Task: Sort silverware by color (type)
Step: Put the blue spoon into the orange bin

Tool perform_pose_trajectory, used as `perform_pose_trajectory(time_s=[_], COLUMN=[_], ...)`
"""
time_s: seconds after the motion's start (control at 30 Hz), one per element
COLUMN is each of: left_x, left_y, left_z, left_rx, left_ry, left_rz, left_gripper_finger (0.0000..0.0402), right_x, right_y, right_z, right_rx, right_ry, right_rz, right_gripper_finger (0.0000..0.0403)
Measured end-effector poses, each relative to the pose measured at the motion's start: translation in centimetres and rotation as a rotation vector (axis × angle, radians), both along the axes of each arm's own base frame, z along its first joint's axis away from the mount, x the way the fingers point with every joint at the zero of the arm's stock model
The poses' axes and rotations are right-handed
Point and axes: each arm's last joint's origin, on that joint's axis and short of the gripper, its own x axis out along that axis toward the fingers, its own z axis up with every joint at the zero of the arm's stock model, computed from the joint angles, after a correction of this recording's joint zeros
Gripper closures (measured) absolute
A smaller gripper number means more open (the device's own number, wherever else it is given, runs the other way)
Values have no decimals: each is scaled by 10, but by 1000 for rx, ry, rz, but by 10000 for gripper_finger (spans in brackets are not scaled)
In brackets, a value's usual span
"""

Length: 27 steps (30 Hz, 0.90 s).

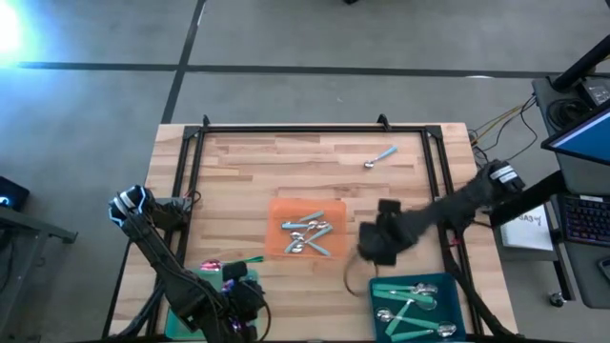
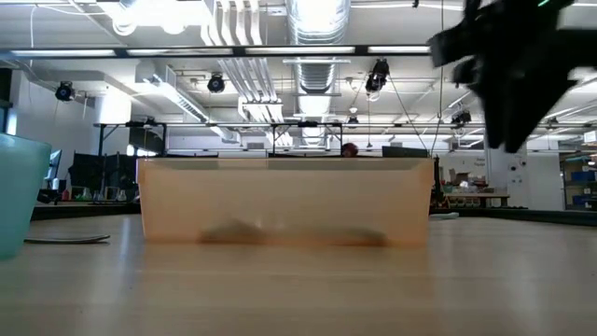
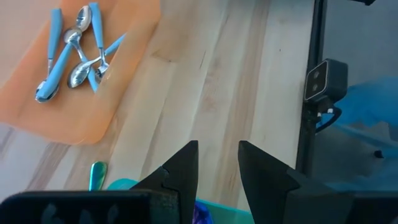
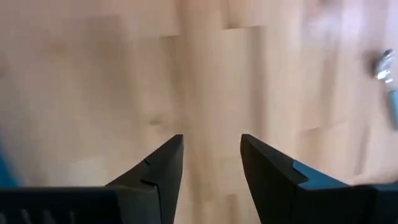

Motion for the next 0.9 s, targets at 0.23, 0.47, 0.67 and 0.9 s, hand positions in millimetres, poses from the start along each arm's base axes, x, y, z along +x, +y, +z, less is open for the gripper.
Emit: perform_pose_trajectory(time_s=[0.23, 0.47, 0.67, 0.9], left_x=[-3, -6, -7, -7], left_y=[3, 9, 13, 16], left_z=[-2, -3, -3, -3], left_rx=[38, 102, 157, 186], left_ry=[32, 71, 62, 69], left_rz=[0, 7, 20, 27], left_gripper_finger=[304, 304, 304, 304], right_x=[18, 15, 1, -12], right_y=[-86, -167, -220, -265], right_z=[0, -1, -1, -10], right_rx=[40, 86, 71, 50], right_ry=[90, 73, 93, 108], right_rz=[-11, -85, 68, 142], right_gripper_finger=[250, 248, 256, 264])
